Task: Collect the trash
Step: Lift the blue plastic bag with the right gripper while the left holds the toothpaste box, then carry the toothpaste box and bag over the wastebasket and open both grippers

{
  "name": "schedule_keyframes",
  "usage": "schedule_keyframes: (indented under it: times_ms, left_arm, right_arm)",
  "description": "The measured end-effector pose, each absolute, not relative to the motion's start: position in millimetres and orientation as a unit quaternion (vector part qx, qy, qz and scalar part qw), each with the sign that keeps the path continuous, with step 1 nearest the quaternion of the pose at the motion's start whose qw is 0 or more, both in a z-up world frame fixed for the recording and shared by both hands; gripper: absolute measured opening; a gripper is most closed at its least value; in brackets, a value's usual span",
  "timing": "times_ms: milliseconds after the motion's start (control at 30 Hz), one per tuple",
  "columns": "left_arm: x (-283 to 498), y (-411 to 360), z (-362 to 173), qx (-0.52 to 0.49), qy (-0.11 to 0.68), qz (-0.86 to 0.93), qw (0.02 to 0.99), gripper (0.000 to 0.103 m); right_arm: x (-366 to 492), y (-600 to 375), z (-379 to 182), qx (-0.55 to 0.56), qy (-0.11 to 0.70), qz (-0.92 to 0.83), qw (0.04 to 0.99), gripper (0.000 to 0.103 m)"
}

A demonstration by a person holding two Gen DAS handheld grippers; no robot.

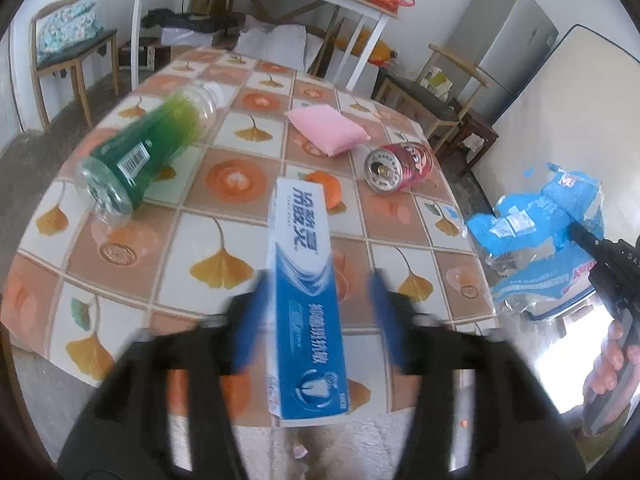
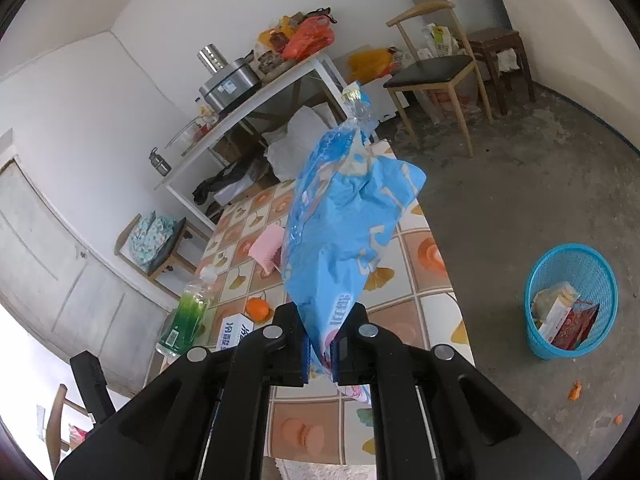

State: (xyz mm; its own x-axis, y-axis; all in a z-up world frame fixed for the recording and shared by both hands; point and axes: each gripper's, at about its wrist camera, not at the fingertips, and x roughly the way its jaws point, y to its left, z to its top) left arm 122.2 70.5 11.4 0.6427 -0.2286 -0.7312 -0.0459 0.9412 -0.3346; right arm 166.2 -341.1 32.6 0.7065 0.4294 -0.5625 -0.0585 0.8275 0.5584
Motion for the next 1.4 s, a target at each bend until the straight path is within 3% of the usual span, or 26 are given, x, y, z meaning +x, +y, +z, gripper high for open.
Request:
schedule_keyframes:
  times_ms: [67,133,300,533,667,767,1400]
  left_arm:
    - [122.7,76.3,13.1,-0.158,0.415,-0.039,0.895,0.079]
    - [128.8,81.2,7.0,-0.158,0.434,-0.037,0.886,0.083]
    - [145.7,86.3,-25.9,-0.196,0.505,-0.054,0.839,0.083]
    - [159.2,71.1,-36.4,-0.178,0.517,-0.065,0.835,0.083]
    - [167.2,64.7,-38.1,-0.156,0.523,-0.057,0.836,0.059]
    - [172.7,58.6,-42.4,-0.136,0.530,-0.052,0.835,0.051]
    - [163.1,56.7,-9.9,-0.140,0.475,-0.060,0.867,0.048]
  right_arm:
    - [169.4,-342.7,28.1,0.268,0.364,0.138,0.882,0.008]
    - [172.5,-341.3,24.9,0.270,0.368,0.138,0.879,0.008]
    - [182.5,-334.4,14.2,0.271,0.382,0.142,0.872,0.008]
    - [192.2,-329.1,9.6,0.268,0.394,0.143,0.868,0.008]
    - [195.8,-329.2,6.8,0.268,0.397,0.141,0.867,0.008]
    - [197.7,-329.9,4.2,0.268,0.400,0.138,0.865,0.008]
    - [196.1,-333.4,2.9,0.274,0.395,0.143,0.865,0.008]
